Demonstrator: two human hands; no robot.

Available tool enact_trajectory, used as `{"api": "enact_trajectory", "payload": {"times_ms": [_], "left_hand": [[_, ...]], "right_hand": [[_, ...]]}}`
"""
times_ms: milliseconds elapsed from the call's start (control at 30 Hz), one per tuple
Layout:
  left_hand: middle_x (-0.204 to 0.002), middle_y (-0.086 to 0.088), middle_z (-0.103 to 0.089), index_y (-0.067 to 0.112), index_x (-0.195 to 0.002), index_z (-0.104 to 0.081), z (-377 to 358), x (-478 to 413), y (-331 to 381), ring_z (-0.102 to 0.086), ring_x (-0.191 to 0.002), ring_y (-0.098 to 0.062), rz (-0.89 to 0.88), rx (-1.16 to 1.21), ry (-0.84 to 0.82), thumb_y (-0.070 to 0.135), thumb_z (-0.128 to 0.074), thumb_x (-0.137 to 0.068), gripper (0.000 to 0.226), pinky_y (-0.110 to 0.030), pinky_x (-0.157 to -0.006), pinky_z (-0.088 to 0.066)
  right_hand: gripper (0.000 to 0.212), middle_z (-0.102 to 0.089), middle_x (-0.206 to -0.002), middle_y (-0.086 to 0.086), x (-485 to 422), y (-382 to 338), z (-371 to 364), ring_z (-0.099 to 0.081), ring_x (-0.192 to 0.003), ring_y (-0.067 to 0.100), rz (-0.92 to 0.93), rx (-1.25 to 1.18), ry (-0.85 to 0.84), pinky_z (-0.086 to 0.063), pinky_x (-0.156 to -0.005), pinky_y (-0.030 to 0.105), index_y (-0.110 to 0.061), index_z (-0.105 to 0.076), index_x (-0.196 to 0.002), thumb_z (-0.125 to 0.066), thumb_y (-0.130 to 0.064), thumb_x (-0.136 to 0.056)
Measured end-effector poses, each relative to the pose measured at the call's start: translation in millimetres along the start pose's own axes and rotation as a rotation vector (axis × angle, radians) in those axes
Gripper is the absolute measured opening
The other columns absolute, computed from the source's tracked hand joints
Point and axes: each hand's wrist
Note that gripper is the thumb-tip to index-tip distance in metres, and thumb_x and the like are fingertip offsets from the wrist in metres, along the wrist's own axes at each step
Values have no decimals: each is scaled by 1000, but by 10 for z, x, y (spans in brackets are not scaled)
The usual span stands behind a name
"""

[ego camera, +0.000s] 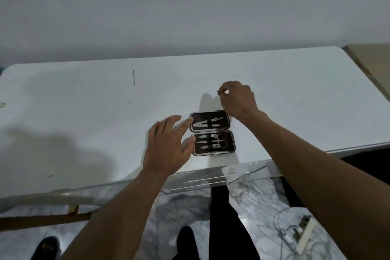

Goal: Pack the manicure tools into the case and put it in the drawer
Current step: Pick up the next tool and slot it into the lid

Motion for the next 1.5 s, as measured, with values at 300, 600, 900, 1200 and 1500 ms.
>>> {"api": "enact_trajectory", "payload": {"times_ms": [300, 600, 900, 1200, 1500], "left_hand": [[-139, 3, -53, 35, -136, -51, -29, 0, -8, -45, -131, -17, -7, 24, 21, 51, -44, -91, 49, -44, -109, -34], [-139, 5, -52, 36, -136, -50, -66, 14, -15, -44, -132, -16, -3, 14, 27, 52, -43, -91, 49, -43, -111, -32], [-139, 4, -52, 36, -137, -51, -38, 11, -6, -44, -131, -16, 4, 14, 21, 50, -43, -90, 50, -41, -110, -31], [-140, 5, -51, 37, -138, -48, -52, 12, -8, -43, -132, -16, 5, -8, 17, 52, -41, -91, 50, -41, -110, -30], [-141, 4, -50, 36, -139, -48, -52, 16, -1, -42, -133, -16, 5, -5, 11, 51, -41, -92, 50, -40, -112, -28]], "right_hand": [[18, -73, -74, 1, 459, 126, 185, -72, -73, 19, -2, -288, -72, -59, -77, 34, -11, -71, -76, -57, -17, -84], [17, -74, -88, 1, 490, 278, 259, -68, -79, 16, 136, -71, -142, -49, -71, 23, -20, -71, -95, -61, -11, -86], [21, -72, -91, 6, 362, 165, 288, -64, -87, 25, 217, 73, -150, -51, -78, 32, -11, -73, -92, -53, -5, -86], [16, -68, -79, 2, 362, 179, 141, -61, -76, 17, 163, -33, -228, -42, -67, 20, -12, -72, -90, -57, -7, -86], [21, -73, -86, 3, 325, 224, 144, -65, -81, 17, 191, 7, -253, -42, -60, 15, -13, -74, -90, -56, -5, -84]]}}
Point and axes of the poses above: each hand's wrist, its own x-axis away from the middle knuckle, its own z-axis out of the back of the hand, y = z × x
